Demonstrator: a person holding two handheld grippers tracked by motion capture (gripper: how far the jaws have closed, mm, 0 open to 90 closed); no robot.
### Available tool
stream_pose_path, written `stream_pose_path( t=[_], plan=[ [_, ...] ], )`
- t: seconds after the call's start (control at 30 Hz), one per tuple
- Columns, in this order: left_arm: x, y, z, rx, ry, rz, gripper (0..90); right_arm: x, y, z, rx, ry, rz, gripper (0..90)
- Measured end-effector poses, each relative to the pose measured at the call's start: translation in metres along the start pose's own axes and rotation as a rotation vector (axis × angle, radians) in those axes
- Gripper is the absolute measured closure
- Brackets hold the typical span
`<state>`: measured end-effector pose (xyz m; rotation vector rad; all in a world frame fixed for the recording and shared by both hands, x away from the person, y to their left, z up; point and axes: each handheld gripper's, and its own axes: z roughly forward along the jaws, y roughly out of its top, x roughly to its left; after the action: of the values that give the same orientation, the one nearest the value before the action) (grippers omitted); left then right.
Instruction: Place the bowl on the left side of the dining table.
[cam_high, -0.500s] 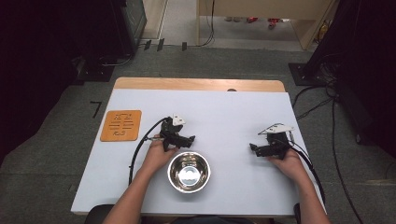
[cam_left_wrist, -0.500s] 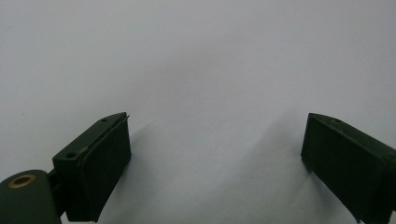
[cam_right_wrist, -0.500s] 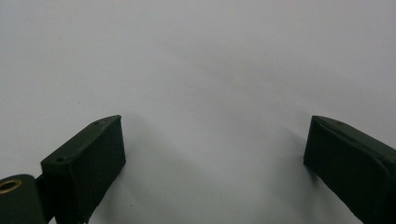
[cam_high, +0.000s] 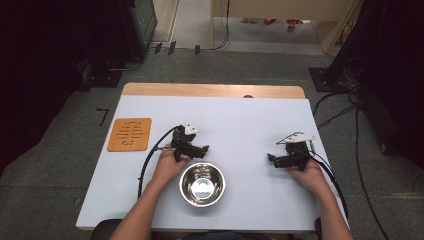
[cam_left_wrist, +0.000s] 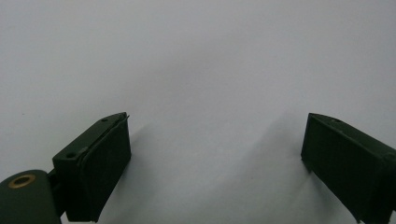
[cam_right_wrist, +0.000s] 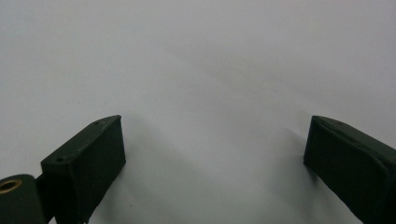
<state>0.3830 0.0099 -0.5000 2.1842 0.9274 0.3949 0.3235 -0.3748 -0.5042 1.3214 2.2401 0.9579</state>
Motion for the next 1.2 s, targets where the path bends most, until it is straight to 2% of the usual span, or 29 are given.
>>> stream_pose_path(
  t=[0.53,0.73,0.77,0.8,0.83,1.07,1.2],
  plan=[
    [0.0,0.0,0.0,0.002,0.0,-0.002,8.7,0.0,0.0,0.0,0.0,-0.001,0.0,4.8],
    [0.001,0.003,-0.002,0.031,0.002,-0.005,10.0,0.0,0.0,0.0,0.0,-0.001,0.0,4.8],
    [0.003,0.004,-0.003,0.029,0.004,-0.021,14.7,0.0,0.0,0.0,0.0,0.0,0.0,4.8],
    [0.003,0.004,-0.003,0.029,0.004,-0.021,15.3,0.0,0.0,0.0,0.0,0.0,0.0,4.8],
    [0.006,0.004,-0.005,0.027,-0.011,-0.044,15.3,0.0,0.0,0.0,0.0,0.0,0.0,4.8],
    [0.01,0.005,-0.007,0.048,-0.003,-0.056,15.1,0.0,0.0,0.0,0.0,-0.001,0.0,4.8],
    [0.012,0.007,-0.009,0.062,-0.011,-0.079,15.1,0.0,0.0,0.0,0.0,0.0,0.001,4.8]
  ],
)
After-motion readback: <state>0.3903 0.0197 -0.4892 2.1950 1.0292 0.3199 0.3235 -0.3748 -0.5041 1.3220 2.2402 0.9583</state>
